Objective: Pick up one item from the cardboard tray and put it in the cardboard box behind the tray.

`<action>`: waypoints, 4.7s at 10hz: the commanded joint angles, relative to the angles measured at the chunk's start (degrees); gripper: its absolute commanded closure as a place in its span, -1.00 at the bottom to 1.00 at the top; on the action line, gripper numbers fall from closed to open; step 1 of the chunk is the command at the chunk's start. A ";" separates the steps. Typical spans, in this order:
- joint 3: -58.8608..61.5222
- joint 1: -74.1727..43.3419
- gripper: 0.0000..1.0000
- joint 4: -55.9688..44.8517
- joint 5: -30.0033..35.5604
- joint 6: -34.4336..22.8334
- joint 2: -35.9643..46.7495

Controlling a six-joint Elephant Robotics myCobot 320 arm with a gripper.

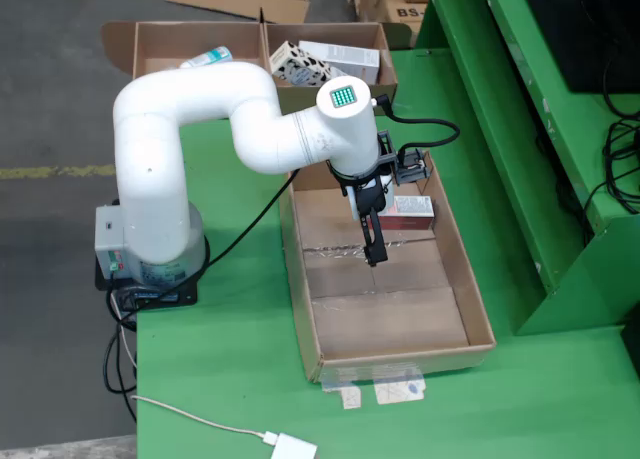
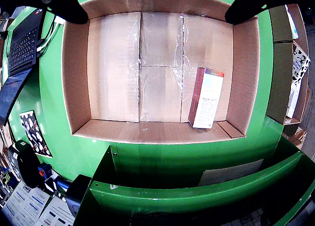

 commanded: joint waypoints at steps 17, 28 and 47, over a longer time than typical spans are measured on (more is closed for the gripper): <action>1.41 -0.08 -1.00 0.61 0.00 0.00 0.88; 1.41 -0.08 -1.00 0.61 0.00 0.00 0.88; 22.51 36.29 -1.00 -8.88 -11.77 28.55 -15.57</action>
